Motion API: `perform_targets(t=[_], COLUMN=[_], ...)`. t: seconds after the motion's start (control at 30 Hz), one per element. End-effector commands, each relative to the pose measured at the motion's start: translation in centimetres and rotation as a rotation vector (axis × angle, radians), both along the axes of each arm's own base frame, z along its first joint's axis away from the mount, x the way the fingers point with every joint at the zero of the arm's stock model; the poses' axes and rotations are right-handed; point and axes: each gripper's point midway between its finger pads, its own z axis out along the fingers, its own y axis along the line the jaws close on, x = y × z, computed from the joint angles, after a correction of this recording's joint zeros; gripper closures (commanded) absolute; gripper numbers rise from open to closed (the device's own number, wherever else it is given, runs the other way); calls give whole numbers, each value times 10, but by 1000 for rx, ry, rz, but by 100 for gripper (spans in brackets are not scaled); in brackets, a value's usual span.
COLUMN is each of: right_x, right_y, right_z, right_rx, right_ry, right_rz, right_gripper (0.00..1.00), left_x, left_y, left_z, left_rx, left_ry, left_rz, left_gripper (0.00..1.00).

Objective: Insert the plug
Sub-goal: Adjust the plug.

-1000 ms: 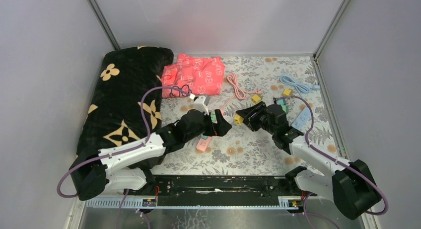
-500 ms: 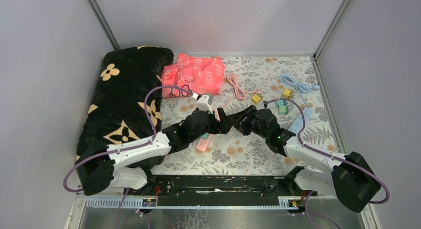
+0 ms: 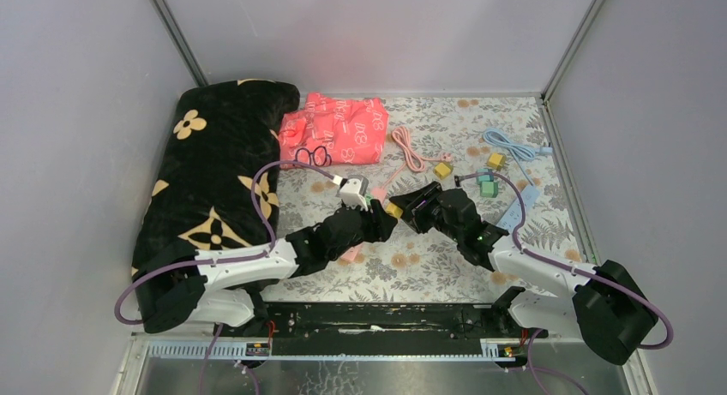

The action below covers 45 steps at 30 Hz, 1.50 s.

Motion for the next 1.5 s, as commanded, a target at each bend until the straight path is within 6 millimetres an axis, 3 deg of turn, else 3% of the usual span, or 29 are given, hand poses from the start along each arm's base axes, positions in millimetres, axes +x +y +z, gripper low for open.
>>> perform_targets(t=[0.0,0.33,0.63,1.07,1.47], right_x=[9,6,2,-1,-3], right_y=[7,13,18,22,18], right_z=[31,34,33,29,19], right_rx=[89,131,155,160,140], right_ry=[-57,-39,-24,-16,-9], right_rz=[-37,-29,-14,1,-11], right_gripper=[82,83,83,84,82], left_x=[13,17,19,25,18], left_y=[-3,-4,-9,1,0], left_z=[20,29,30,38,36], left_rx=[-42,-64,-64,-80,-80], left_ry=[-109,-196,-244,-285,-293], left_rz=[49,57,51,101,67], left_gripper=[40,41,51,49,78])
